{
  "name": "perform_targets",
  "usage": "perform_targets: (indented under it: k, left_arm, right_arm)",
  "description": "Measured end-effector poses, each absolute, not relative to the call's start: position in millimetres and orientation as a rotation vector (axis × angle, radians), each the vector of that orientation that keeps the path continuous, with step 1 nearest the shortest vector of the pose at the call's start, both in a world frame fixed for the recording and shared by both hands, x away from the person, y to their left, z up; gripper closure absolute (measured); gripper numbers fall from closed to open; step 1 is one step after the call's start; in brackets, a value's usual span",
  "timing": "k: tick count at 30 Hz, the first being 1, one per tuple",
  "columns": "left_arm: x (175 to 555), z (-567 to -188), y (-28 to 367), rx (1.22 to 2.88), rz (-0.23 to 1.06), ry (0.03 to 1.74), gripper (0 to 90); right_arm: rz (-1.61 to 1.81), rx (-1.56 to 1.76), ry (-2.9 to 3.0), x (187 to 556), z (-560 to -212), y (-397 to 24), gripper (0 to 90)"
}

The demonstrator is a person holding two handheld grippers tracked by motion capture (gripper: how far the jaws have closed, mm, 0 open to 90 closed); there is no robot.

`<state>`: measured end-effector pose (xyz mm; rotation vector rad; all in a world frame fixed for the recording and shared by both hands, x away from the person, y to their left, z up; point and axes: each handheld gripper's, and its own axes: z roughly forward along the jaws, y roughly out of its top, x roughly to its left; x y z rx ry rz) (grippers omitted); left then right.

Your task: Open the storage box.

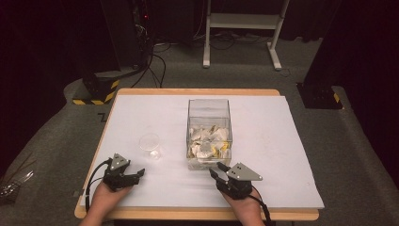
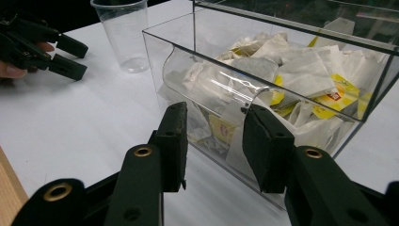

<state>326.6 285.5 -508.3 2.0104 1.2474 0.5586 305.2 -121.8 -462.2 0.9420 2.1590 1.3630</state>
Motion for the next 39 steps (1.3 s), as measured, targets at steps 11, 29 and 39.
perform_targets:
  k: [11,29,39]
  left_arm:
    - [326,-508,285,2.011,0.559,1.248,26.9]
    - [326,-508,285,2.011,0.560,1.248,26.9]
    - [327,-508,286,2.012,0.555,1.246,26.9]
  right_arm:
    - [1.405,0.937,2.076,299,-451,-135,60.8]
    - [1.290,1.062,1.918,337,-438,-144,60.2]
    - [1.241,1.111,1.927,351,-447,-140,64.3]
